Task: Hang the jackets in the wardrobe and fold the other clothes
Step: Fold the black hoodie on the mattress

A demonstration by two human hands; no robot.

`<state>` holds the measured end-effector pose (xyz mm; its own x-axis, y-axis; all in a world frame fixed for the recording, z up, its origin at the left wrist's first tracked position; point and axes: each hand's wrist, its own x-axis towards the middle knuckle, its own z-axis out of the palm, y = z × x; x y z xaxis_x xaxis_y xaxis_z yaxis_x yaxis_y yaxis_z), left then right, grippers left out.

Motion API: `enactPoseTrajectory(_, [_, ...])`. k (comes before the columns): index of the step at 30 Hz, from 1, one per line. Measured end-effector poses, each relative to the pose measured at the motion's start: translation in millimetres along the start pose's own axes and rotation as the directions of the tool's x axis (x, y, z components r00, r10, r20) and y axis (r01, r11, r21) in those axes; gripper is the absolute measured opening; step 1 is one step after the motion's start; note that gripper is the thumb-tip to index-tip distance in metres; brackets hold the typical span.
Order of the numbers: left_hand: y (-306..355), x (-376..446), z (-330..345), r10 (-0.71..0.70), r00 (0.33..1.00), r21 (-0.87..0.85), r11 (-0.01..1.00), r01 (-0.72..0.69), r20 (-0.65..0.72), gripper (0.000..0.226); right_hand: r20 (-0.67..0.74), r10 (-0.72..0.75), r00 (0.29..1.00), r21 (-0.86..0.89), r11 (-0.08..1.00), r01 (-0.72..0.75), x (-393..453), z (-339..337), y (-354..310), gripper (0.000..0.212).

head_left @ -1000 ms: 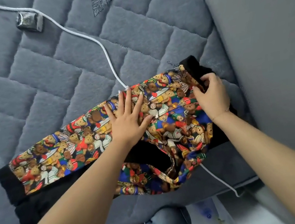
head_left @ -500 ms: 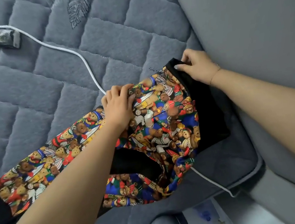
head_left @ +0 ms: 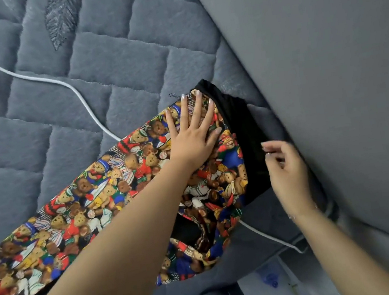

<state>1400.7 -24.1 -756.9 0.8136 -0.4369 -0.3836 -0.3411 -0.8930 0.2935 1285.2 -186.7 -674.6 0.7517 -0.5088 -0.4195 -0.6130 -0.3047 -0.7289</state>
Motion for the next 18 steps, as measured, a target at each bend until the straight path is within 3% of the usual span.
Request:
enactPoseTrajectory(3, [-2,4,4,0.019,1.000,0.016,1.000,-0.020,0.021,0.063,0.050,0.177,0.983,0.075,0.981,-0.180,-39,0,24,0.016])
enactPoseTrajectory(6, [0,2,-7,0.033,0.997,0.011,0.999,-0.033,0.069,0.064,0.162,0.254,0.953,0.111,0.955,-0.274,-65,13,25,0.014])
enactPoseTrajectory(9, [3,-6,-26,0.047,0.997,-0.144,0.989,-0.038,0.059,0.061,0.278,0.286,0.917,0.230,0.907,-0.353,-77,30,17,0.016])
enactPoseTrajectory(11, [7,-7,-41,-0.015,0.999,-0.326,0.945,-0.002,-0.050,0.056,0.281,0.278,0.919,0.246,0.905,-0.348,-80,38,13,0.020])
enactPoseTrajectory(13, [8,3,-59,-0.203,0.969,-0.449,0.886,0.120,-0.141,0.049,0.232,0.284,0.930,0.267,0.901,-0.342,-80,44,11,0.020])
enactPoseTrajectory(16, [-1,32,-83,-0.430,0.902,-0.487,0.782,0.389,0.030,0.051,0.188,0.296,0.936,0.423,0.836,-0.350,-92,43,6,0.019])
enactPoseTrajectory(18, [-8,41,-92,-0.414,0.889,-0.476,0.753,0.455,0.197,0.057,0.209,0.295,0.932,0.506,0.783,-0.362,-105,38,7,0.022])
